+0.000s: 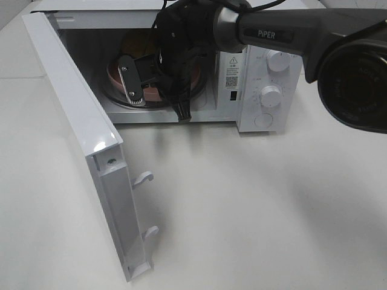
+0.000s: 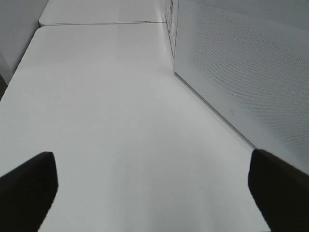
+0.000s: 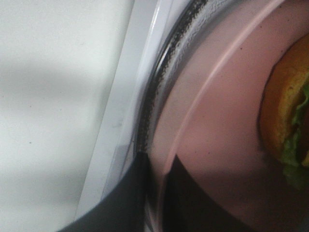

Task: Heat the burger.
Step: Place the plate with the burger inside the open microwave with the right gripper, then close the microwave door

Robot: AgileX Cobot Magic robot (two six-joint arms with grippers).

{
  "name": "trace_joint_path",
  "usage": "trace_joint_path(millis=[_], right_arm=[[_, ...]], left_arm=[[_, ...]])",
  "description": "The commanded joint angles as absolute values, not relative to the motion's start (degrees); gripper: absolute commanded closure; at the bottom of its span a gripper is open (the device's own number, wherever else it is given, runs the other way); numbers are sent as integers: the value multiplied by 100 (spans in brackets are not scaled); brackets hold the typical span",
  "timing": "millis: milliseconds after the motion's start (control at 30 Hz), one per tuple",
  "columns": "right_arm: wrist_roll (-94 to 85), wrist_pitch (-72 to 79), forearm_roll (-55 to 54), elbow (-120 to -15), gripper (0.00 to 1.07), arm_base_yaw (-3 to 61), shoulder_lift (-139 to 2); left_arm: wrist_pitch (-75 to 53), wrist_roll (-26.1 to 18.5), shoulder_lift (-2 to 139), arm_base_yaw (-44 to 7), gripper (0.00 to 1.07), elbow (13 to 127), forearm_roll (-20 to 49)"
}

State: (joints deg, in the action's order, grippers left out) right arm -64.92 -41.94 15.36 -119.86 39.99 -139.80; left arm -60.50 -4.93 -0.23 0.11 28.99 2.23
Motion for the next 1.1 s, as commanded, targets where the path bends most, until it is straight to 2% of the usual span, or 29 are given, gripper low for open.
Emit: trace_joint_path(millis=[33, 200, 333, 367, 400, 433, 467, 500, 533, 600, 633, 667, 733, 833, 1100], right_arm=[[-6434, -3919, 1473, -12084, 107, 3976, -13911], [-6423, -3890, 1432, -12084, 103, 3976, -13911], [-6268, -3850, 1409, -12089, 93, 3976, -13911], [-6205, -3850, 1387, -12089, 87, 3988, -13911], [-6205, -3850, 1387, -12089, 87, 3988, -13911], [-6188, -3856, 1387, -12089, 82, 3994, -13911], [-6176, -3885, 1369, -12089, 73, 4011, -13911], [-6176, -3885, 1369, -12089, 73, 4011, -13911], [-6176, -3930, 1346, -12095, 62, 4011, -13911], [-6176, -3942, 1324, -12095, 58, 4011, -13911], [-6176, -4011, 1289, -12095, 49, 4011, -13911], [-6176, -4011, 1289, -12095, 49, 4011, -13911], [-6176, -4108, 1289, -12095, 41, 4022, -13911], [-6194, -4217, 1283, -12095, 37, 4022, -13866], [-6199, -4418, 1220, -12101, 37, 4022, -13780]], left_arm=[[-5993, -498, -115, 0, 2, 2899, 258], [-5993, -498, -115, 0, 2, 2899, 258], [-5993, -498, -115, 0, 2, 2899, 258], [-5993, -498, -115, 0, 2, 2899, 258], [-5993, -498, -115, 0, 2, 2899, 258], [-5993, -498, -115, 0, 2, 2899, 258], [-5993, -498, -115, 0, 2, 2899, 258], [-5993, -498, -115, 0, 2, 2899, 258], [-5993, -498, -115, 0, 2, 2899, 258], [-5993, -498, -115, 0, 2, 2899, 258], [-5993, -498, -115, 0, 2, 2899, 258], [-5993, -498, -115, 0, 2, 2899, 258], [-5993, -498, -115, 0, 2, 2899, 258], [-5993, -498, -115, 0, 2, 2899, 258], [-5993, -498, -115, 0, 2, 2899, 258]])
